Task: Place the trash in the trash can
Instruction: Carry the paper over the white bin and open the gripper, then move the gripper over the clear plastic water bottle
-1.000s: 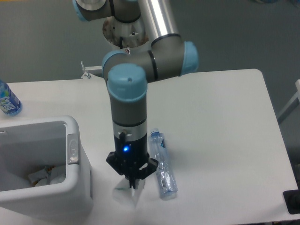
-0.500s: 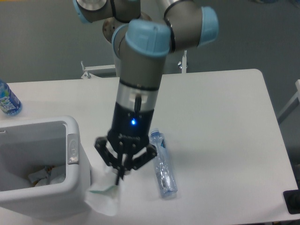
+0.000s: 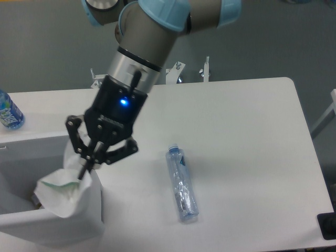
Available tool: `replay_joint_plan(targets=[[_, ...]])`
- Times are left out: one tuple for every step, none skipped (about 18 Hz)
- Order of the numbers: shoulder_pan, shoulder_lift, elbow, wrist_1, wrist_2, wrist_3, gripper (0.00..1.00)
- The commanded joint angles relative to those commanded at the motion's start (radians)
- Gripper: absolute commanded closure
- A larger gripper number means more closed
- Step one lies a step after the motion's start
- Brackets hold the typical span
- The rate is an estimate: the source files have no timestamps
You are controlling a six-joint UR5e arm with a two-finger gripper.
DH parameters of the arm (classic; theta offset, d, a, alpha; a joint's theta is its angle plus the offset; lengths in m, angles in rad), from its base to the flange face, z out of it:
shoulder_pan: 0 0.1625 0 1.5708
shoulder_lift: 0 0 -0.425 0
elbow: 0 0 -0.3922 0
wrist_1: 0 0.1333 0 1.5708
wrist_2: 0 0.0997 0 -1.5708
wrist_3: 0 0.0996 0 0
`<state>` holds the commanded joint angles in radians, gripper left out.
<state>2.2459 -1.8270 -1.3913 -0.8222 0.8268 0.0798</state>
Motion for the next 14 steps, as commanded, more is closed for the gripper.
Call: replay_joint_plan(targets=[[-0.018, -0.003, -0.009, 0.000, 0.000, 0.002, 0.93], [-0.026, -0.005, -0.021, 0.000, 0.000, 0.005, 0.92], [-0.026, -0.006, -0.035, 0.000, 0.002, 0.017, 0.87], [-0.032, -0.006, -0.044, 0.000, 0.002, 0.038, 0.76], [-0.042, -0.009, -0.052, 0.000, 0.002, 0.073, 0.58], [-0.045, -0.011, -0.057, 0.000, 0.006, 0.107, 0.32], [-0.045, -0.011, -0.058, 0.000, 0.011, 0.126, 0.14], [-0.045, -0.011, -0.058, 0.000, 0.011, 0.126, 0.02], [-0.045, -0.009, -0.057, -0.002, 0.011, 0.124, 0.00], [-0.043, -0.006, -0.057, -0.002, 0.011, 0.124, 0.00], [-0.043, -0.005, -0.060, -0.003, 0.012, 0.124, 0.00], [-0.042, -0.003, -0.060, -0.003, 0.021, 0.124, 0.00], [-0.040, -0.002, -0.060, -0.003, 0.035, 0.124, 0.00], [-0.034, -0.002, -0.060, -0.003, 0.050, 0.123, 0.00]])
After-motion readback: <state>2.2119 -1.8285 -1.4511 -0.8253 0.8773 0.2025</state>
